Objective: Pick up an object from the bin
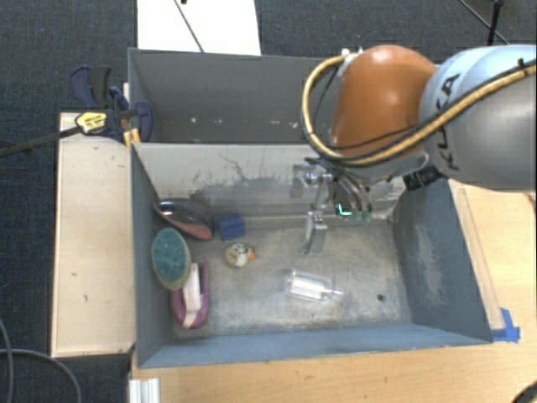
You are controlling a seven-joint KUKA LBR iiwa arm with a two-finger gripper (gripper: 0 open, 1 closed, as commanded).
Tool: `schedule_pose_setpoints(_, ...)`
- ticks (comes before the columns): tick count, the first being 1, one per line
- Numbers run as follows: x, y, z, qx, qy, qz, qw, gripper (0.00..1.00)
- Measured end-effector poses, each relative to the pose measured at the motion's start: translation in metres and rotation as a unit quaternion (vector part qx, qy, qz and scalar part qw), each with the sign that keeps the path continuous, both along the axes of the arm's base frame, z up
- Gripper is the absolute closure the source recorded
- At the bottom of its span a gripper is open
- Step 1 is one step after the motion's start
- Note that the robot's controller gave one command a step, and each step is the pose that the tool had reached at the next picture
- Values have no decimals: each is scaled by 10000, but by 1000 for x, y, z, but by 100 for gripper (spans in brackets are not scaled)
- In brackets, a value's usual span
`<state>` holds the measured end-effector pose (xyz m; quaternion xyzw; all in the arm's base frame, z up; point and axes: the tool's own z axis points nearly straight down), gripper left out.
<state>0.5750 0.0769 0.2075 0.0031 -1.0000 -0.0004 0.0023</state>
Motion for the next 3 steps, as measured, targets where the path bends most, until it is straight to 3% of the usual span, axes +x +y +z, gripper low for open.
schedule_pose_setpoints(1,-43,-15,-124,1,-1,1308,9914,0)
schedule_pose_setpoints(2,-13,56,-63,15,-57,96,9999,0)
schedule_pose_setpoints(3,-10,51,-119,4,-19,2419,9703,0)
